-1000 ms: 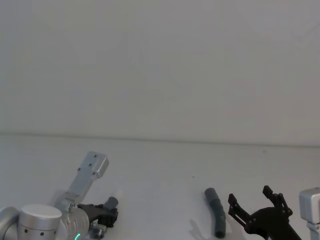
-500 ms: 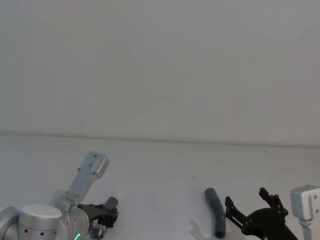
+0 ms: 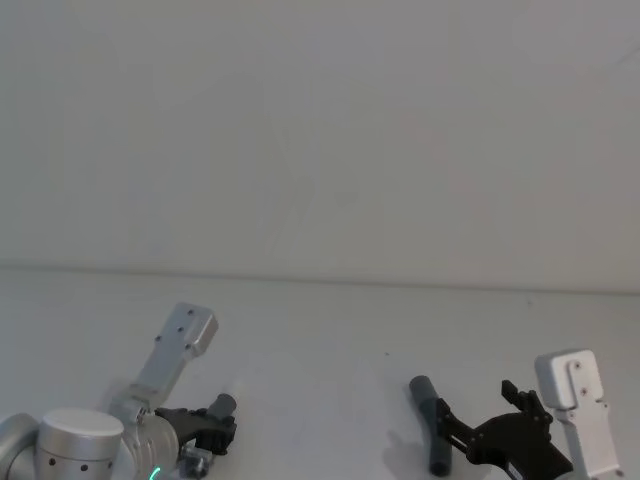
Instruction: Use both hands to pick up one end of the pipe from the table, align the ends, and insert them.
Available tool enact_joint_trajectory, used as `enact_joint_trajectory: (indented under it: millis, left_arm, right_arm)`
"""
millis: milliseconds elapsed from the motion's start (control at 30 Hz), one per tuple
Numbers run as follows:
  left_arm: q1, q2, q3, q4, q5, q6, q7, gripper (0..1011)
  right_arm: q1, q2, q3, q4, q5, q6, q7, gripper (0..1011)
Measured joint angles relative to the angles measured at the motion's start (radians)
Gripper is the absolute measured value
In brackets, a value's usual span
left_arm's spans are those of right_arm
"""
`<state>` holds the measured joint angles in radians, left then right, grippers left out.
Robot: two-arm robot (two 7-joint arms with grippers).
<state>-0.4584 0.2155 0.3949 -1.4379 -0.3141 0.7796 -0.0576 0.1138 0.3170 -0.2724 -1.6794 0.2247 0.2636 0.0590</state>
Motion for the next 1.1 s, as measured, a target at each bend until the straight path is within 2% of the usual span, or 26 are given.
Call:
enact_joint_trajectory:
  millis: [333,567,800,1100]
  left_arm:
    - [0.000,0.000,0.000,0.000,0.000,0.000,0.000,336]
    - [0.000,0.000,0.000,0.000,0.000,0.000,0.000,336]
    - [0.000,0.000,0.000,0.000,0.000,0.000,0.000,336]
    - [0.000,0.000,0.000,0.000,0.000,0.000,0.000,336]
  right_arm:
    - [0.058,-0.038,-0.008,0.025,-0.002,0.117,-0.009,1001]
    - [0.078,-0.055,-0.015,0.035,-0.003,0.177,-0.015,1002]
    - [0.093,-0.068,-0.025,0.051,-0.016,0.221,-0.024,1001]
    - [0.119,-0.089,-0.036,0.086,-0.037,0.242,-0.039,1001]
